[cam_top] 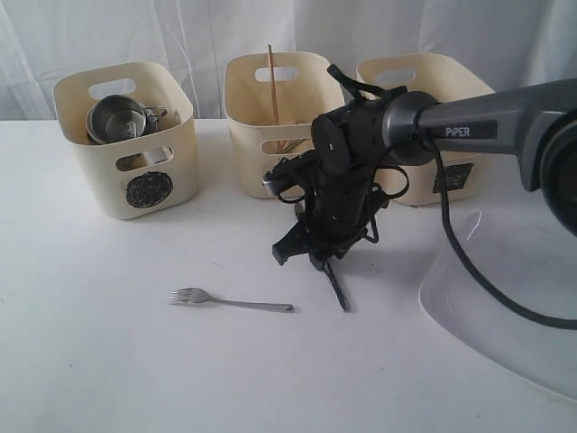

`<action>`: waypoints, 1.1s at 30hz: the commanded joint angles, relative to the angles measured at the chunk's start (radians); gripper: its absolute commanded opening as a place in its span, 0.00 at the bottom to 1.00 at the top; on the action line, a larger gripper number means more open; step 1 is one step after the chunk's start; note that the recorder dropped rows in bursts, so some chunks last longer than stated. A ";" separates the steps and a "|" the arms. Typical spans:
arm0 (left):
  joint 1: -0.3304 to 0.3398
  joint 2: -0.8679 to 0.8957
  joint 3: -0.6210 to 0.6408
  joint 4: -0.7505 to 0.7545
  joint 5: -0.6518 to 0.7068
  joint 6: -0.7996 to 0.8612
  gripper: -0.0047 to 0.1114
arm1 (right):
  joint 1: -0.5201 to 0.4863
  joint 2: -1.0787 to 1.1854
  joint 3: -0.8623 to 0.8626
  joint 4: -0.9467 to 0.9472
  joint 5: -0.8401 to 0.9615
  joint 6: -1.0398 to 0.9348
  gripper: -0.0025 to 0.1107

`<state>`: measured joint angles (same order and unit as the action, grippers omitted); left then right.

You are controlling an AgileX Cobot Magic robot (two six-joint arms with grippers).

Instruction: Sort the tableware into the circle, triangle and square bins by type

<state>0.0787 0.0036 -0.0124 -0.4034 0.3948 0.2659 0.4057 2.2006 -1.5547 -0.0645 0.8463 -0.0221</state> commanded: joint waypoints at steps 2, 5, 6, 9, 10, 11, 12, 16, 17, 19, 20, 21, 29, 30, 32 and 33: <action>0.000 -0.004 0.011 -0.007 0.023 0.000 0.04 | 0.009 0.058 0.029 0.083 0.091 0.000 0.17; 0.000 -0.004 0.011 -0.007 0.023 0.000 0.04 | 0.009 0.058 0.029 0.091 0.071 0.000 0.11; 0.000 -0.004 0.011 -0.007 0.023 0.000 0.04 | 0.009 0.058 0.029 0.091 0.064 0.000 0.09; 0.000 -0.004 0.011 -0.007 0.023 0.000 0.04 | 0.009 0.058 0.029 0.091 0.040 0.000 0.02; 0.000 -0.004 0.011 -0.007 0.023 0.000 0.04 | 0.009 0.058 0.029 0.091 0.034 0.000 0.02; 0.000 -0.004 0.011 -0.007 0.023 0.000 0.04 | 0.009 0.058 0.029 0.091 0.018 0.000 0.02; 0.000 -0.004 0.011 -0.007 0.023 0.000 0.04 | 0.009 0.058 0.029 0.091 0.017 0.000 0.02; 0.000 -0.004 0.011 -0.007 0.023 0.000 0.04 | 0.009 0.051 0.029 0.091 0.027 0.000 0.02; 0.000 -0.004 0.011 -0.007 0.023 0.000 0.04 | 0.009 0.046 0.029 0.091 0.027 -0.001 0.02; 0.000 -0.004 0.011 -0.007 0.023 0.000 0.04 | 0.009 0.032 0.029 0.091 0.027 -0.006 0.02; 0.000 -0.004 0.011 -0.007 0.023 0.000 0.04 | 0.009 0.022 0.029 0.093 0.027 -0.008 0.02; 0.000 -0.004 0.011 -0.007 0.023 0.000 0.04 | 0.009 0.016 0.029 0.093 0.027 -0.008 0.02; 0.000 -0.004 0.011 -0.007 0.023 0.000 0.04 | 0.009 -0.041 0.029 0.093 0.004 -0.008 0.02; 0.000 -0.004 0.011 -0.007 0.023 0.000 0.04 | 0.009 -0.054 0.029 0.093 -0.012 -0.008 0.02; 0.000 -0.004 0.011 -0.007 0.023 0.000 0.04 | 0.013 -0.073 0.029 0.093 -0.040 0.000 0.02; 0.000 -0.004 0.011 -0.007 0.023 0.000 0.04 | 0.013 -0.080 0.029 0.093 -0.061 0.002 0.02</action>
<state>0.0787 0.0036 -0.0124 -0.4034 0.3948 0.2659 0.4144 2.1523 -1.5281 0.0234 0.8291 -0.0215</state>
